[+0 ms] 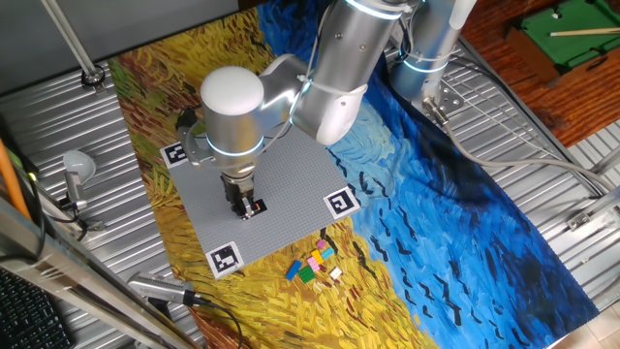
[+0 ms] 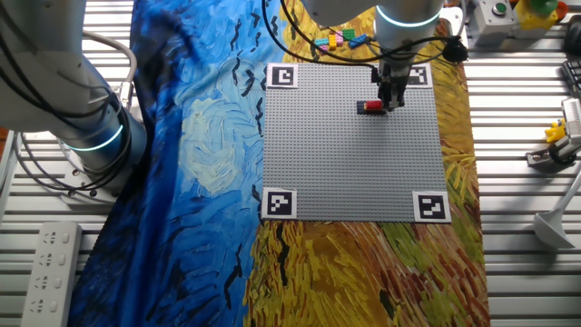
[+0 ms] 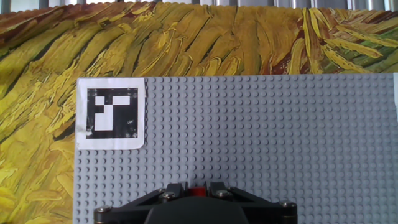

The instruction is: Stack small Lego blocks one on top of the other

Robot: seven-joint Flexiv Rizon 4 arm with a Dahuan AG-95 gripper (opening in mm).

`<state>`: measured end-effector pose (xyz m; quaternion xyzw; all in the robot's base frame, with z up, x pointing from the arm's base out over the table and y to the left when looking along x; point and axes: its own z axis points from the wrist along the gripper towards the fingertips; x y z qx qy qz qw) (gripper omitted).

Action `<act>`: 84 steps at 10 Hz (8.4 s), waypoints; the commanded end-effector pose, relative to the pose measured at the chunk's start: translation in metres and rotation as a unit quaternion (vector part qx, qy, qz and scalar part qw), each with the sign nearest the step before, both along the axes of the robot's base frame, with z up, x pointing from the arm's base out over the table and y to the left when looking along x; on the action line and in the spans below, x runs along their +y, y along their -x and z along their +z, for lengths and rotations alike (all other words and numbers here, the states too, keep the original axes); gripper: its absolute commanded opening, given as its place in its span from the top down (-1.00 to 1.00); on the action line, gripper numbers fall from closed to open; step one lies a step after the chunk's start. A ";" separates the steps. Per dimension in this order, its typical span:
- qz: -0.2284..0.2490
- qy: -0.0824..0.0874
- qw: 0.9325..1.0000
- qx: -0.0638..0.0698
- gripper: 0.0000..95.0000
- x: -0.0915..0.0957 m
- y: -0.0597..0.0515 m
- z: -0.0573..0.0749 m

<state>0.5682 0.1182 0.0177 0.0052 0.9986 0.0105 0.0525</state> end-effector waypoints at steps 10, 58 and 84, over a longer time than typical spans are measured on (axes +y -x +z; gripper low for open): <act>-0.004 -0.006 1.000 -0.002 1.00 -0.002 0.005 -0.003; 0.024 -0.002 1.000 0.011 1.00 -0.003 0.008 0.004; 0.012 -0.007 1.000 0.008 1.00 -0.002 0.007 -0.001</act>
